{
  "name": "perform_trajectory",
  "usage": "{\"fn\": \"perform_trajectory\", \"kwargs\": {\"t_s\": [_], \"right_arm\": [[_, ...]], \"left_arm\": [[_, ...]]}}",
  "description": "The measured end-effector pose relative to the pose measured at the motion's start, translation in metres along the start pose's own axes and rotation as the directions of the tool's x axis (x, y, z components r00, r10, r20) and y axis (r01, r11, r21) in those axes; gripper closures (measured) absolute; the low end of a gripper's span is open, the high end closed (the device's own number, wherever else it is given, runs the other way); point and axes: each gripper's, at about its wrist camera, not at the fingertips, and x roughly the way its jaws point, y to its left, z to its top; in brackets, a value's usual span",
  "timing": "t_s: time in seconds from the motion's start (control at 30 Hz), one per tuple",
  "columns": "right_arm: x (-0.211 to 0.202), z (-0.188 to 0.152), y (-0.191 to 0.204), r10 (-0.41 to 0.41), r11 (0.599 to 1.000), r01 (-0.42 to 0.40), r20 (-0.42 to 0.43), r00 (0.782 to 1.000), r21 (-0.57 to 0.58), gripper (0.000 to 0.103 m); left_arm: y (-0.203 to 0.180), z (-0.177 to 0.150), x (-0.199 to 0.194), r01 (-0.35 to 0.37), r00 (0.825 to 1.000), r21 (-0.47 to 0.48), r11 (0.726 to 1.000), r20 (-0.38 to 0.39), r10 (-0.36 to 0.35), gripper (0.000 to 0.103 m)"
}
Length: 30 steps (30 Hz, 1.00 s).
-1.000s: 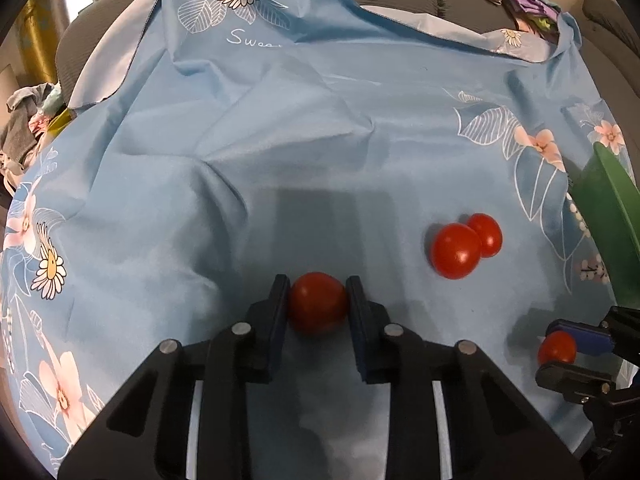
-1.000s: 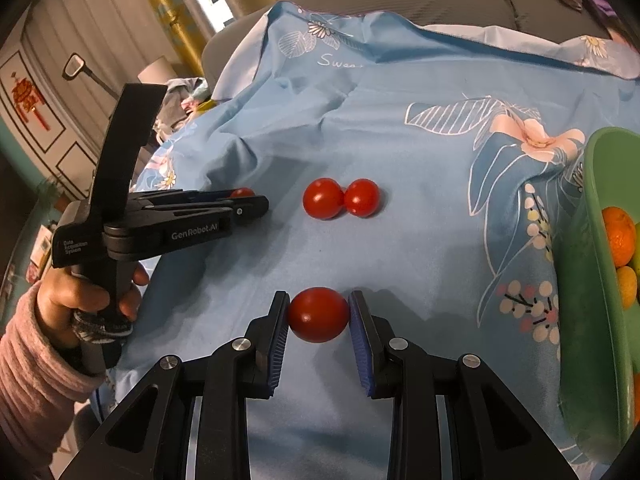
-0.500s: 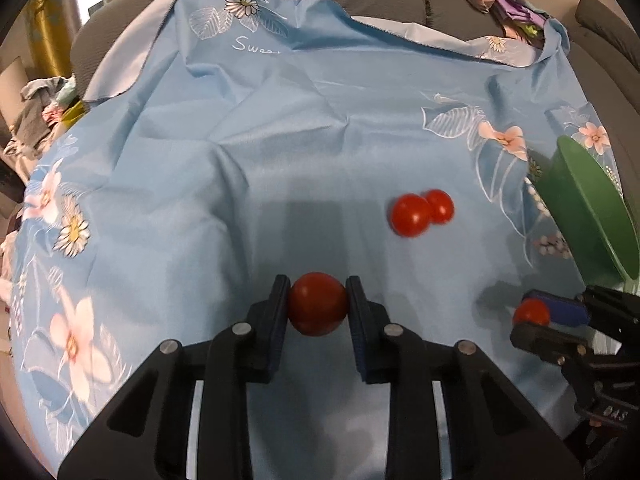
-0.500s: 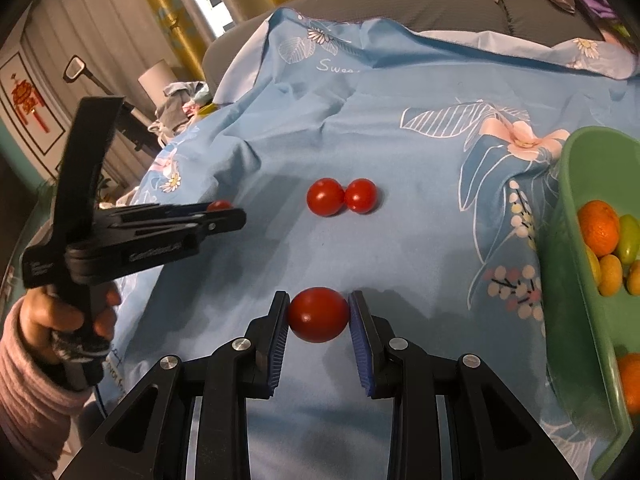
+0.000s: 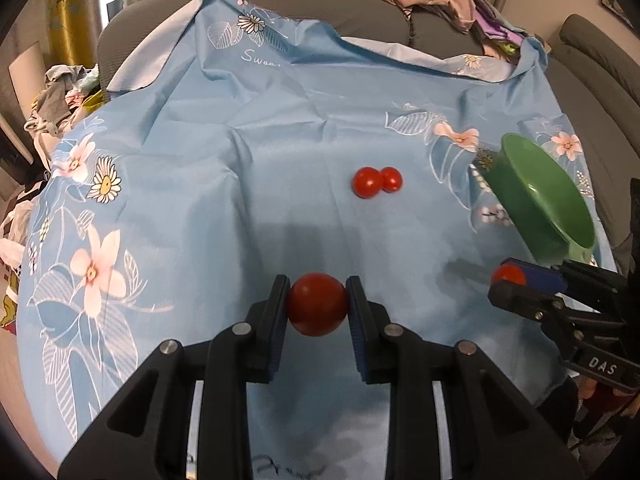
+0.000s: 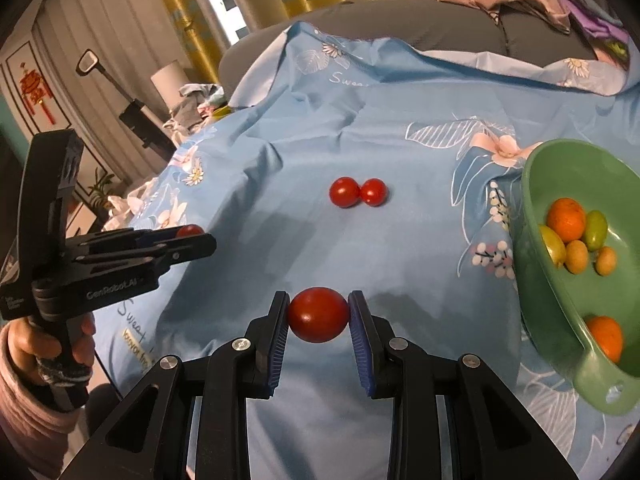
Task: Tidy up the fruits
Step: 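Carry both held cherry tomatoes over the green bowl with both tools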
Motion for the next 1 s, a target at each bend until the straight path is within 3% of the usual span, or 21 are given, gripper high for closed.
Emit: {"fn": "perform_trajectory", "kwargs": {"t_s": [1.0], "right_arm": [[-0.049,-0.009,0.035,0.000,0.998,0.005,0.082,0.997,-0.068,0.071]], "left_arm": [[-0.031,-0.031,-0.071,0.023,0.995,0.045,0.999,0.093,-0.027,0.075]]}}
